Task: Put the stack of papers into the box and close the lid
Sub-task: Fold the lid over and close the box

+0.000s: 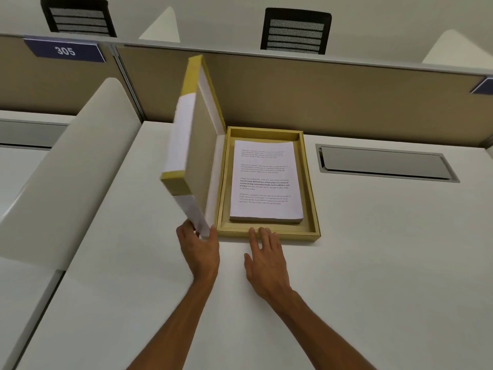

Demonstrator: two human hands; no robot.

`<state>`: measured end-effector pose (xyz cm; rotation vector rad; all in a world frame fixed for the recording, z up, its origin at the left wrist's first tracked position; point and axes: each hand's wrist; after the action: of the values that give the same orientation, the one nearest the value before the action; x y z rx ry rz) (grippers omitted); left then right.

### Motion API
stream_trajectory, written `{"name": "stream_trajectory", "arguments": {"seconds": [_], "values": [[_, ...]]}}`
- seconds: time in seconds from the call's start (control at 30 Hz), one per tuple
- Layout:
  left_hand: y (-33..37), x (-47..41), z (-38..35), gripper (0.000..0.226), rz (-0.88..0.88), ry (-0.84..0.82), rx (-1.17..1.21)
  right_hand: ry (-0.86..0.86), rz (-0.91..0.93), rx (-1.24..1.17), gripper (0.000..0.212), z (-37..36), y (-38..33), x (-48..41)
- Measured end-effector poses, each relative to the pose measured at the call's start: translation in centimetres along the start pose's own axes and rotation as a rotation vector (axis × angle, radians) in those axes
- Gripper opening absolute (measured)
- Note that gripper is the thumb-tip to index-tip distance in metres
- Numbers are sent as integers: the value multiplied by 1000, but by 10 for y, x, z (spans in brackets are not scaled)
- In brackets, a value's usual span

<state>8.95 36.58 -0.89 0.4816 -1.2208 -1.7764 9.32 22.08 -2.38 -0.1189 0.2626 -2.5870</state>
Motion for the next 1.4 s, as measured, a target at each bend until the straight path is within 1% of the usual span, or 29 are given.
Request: {"name": "stream_trajectory", "arguments": {"seconds": [0.2, 0.3, 0.37, 0.5, 0.57, 0.6, 0.67, 0.73, 0.83, 0.9, 0.97, 1.03, 1.1, 1.17, 1.23, 1.4], "values": [[5, 13, -5, 50, -161, -109, -49, 41, 24, -35, 64, 3, 2, 2], [8, 14, -9, 51, -217, -106, -158, 111, 32, -50, 63, 5, 4, 3], [9, 15, -11, 53, -274, -90, -262, 161, 33, -116, 62, 5, 7, 3], [9, 19, -16, 59, -429, -102, -448, 176, -71, -432, 67, 12, 10, 2], [10, 23, -19, 61, -468, -114, -521, 201, -165, -614, 72, 18, 11, -1], [11, 25, -21, 61, -478, -126, -555, 233, -227, -744, 72, 22, 12, -3], [11, 27, -24, 61, -507, -150, -626, 333, -354, -1039, 71, 31, 19, -4], [10, 28, -26, 61, -542, -161, -692, 462, -441, -1253, 68, 37, 29, -3], [9, 28, -27, 60, -559, -165, -750, 696, -522, -1496, 64, 46, 48, -3], [9, 30, -28, 60, -575, -172, -795, 839, -599, -1606, 51, 53, 62, -6], [9, 33, -29, 62, -588, -191, -834, 875, -743, -1550, 44, 57, 77, -9], [10, 38, -31, 61, -571, -213, -854, 829, -885, -1420, 45, 57, 89, -10], [11, 42, -33, 60, -550, -227, -878, 784, -975, -1295, 41, 54, 97, -10], [12, 45, -34, 60, -561, -254, -878, 750, -1006, -1198, 35, 51, 104, -10], [10, 45, -35, 59, -609, -261, -861, 712, -1006, -1145, 33, 48, 110, -10], [4, 39, -36, 54, -707, -255, -853, 675, -947, -1041, 30, 39, 118, -7]]}}
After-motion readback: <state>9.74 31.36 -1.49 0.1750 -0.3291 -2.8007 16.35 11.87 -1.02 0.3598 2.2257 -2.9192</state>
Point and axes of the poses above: each hand's wrist, its own x-axis away from the middle knuckle, its own z-axis out of the back of the hand, y = z × x, and after that the axes turned 9 degrees about z, right-handed
